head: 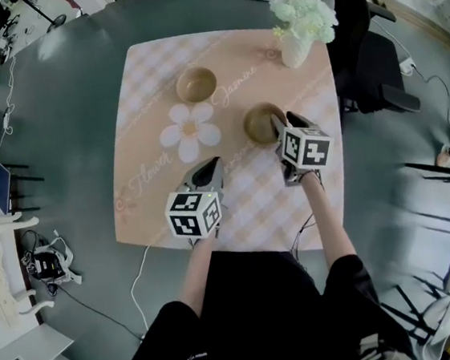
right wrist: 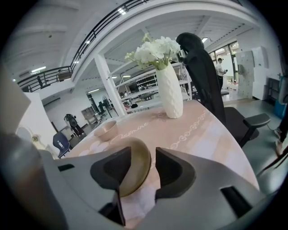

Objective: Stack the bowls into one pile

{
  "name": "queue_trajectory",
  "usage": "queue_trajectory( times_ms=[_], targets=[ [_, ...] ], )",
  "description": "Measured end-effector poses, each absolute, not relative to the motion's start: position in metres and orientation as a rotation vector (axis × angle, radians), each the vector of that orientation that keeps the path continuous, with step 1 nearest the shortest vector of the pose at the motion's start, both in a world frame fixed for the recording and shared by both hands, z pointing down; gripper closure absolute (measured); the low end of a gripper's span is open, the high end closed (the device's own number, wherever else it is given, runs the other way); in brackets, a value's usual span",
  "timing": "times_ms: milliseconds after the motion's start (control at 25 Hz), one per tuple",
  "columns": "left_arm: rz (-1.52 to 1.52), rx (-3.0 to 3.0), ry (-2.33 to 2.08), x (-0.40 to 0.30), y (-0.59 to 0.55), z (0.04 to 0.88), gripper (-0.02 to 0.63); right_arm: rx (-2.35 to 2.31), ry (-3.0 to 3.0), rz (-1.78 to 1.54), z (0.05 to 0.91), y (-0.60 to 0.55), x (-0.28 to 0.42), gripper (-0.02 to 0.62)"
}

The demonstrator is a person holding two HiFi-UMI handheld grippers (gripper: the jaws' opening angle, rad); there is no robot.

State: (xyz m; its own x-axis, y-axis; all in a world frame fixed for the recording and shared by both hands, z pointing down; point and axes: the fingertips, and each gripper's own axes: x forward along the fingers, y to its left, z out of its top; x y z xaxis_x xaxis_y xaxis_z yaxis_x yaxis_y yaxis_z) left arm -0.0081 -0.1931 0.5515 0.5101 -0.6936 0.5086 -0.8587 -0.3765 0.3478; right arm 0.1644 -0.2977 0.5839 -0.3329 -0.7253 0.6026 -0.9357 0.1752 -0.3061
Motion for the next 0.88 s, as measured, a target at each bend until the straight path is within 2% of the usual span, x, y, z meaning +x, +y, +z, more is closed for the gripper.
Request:
queue_trajectory(
  times_ms=[240, 560, 880],
  targets=[
    [0.362, 2.163, -1.280, -0.012, -0.197, 0.550, 0.609, 1.554, -2.113, 1.084, 0.597, -0.296, 0.162, 0.459],
    [0.351, 2.149, -1.288, -0.020, -0.194, 0.546, 0.609, 1.583, -2.038, 1.144, 0.604, -0.294, 0.170, 0.578],
    [0.342, 2.153, -1.273, -0.034, -0.199, 0.546, 0.609, 1.622, -2.044, 1.176, 0.594, -0.297, 0.162, 0.582]
  ],
)
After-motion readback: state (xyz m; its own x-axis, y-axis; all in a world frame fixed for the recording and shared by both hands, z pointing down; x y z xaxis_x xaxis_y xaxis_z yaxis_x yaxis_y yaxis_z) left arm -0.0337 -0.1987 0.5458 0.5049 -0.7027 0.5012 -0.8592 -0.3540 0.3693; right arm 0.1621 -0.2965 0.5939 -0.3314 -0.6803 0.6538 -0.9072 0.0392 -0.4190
